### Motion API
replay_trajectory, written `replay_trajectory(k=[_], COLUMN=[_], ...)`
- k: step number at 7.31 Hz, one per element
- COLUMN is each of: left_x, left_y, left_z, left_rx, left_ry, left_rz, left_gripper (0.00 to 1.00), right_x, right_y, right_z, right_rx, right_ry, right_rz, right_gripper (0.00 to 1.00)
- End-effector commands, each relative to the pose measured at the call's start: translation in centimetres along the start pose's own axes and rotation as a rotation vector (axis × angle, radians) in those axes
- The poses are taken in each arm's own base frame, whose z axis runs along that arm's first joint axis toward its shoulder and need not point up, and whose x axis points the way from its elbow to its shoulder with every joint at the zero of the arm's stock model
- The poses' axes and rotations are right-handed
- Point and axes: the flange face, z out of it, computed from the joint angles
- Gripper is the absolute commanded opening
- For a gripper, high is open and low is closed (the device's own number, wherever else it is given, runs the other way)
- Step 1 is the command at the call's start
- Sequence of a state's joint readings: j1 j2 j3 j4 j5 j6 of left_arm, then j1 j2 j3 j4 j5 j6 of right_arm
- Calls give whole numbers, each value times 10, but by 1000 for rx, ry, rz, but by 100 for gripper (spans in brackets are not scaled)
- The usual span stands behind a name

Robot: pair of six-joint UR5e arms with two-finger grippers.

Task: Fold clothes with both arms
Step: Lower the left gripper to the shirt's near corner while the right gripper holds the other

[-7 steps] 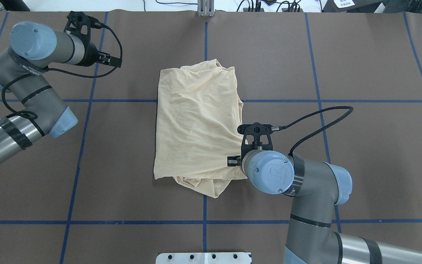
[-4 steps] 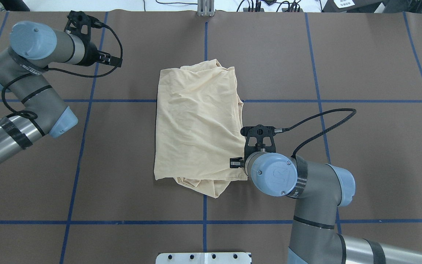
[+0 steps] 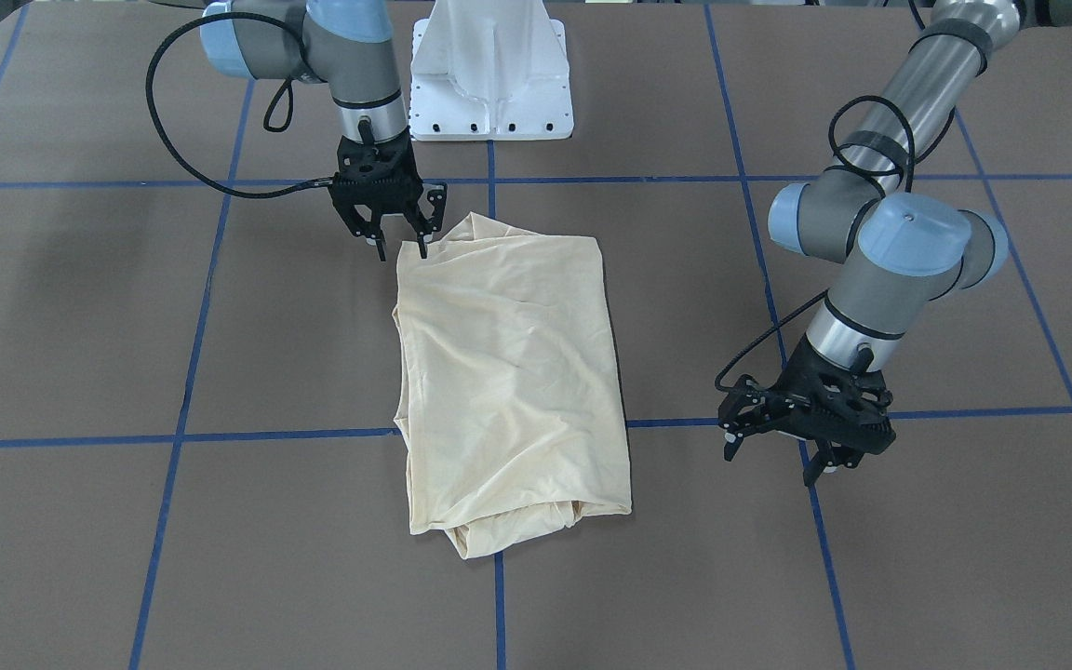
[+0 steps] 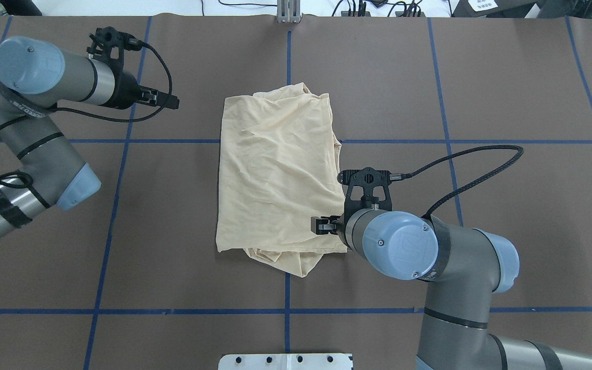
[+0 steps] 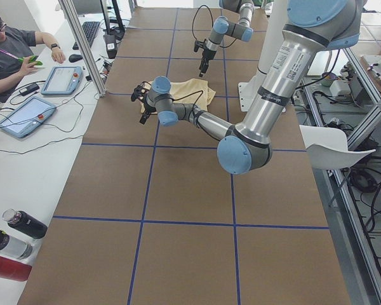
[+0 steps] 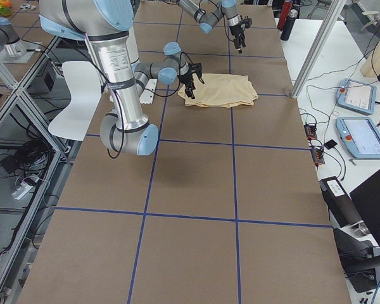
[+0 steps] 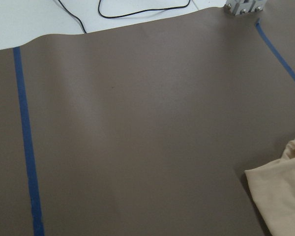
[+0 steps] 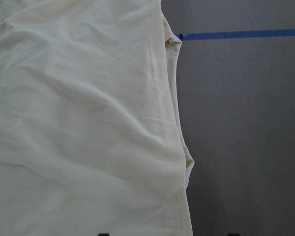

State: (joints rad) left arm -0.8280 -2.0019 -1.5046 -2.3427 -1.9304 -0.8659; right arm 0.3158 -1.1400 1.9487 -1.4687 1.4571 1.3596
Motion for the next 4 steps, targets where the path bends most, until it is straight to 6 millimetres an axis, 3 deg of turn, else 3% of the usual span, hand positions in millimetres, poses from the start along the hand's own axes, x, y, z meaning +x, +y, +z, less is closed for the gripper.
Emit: replay_trajectory(k=[1, 2, 4], left_x=[60, 82, 132], left_y=[88, 118, 173], left_z=[-26, -25, -4], left_rx=[-83, -82, -125], left_ry=[107, 86, 54], left_rz=[-101, -129, -287], left_gripper=[100, 100, 100], right_x=[4, 7, 7], right_y=[0, 1, 1], right_z=[0, 1, 1], right_rx=[4, 4, 7], right_ry=[4, 8, 9], right_rz=[7, 6, 6], right_gripper=[100, 100, 100])
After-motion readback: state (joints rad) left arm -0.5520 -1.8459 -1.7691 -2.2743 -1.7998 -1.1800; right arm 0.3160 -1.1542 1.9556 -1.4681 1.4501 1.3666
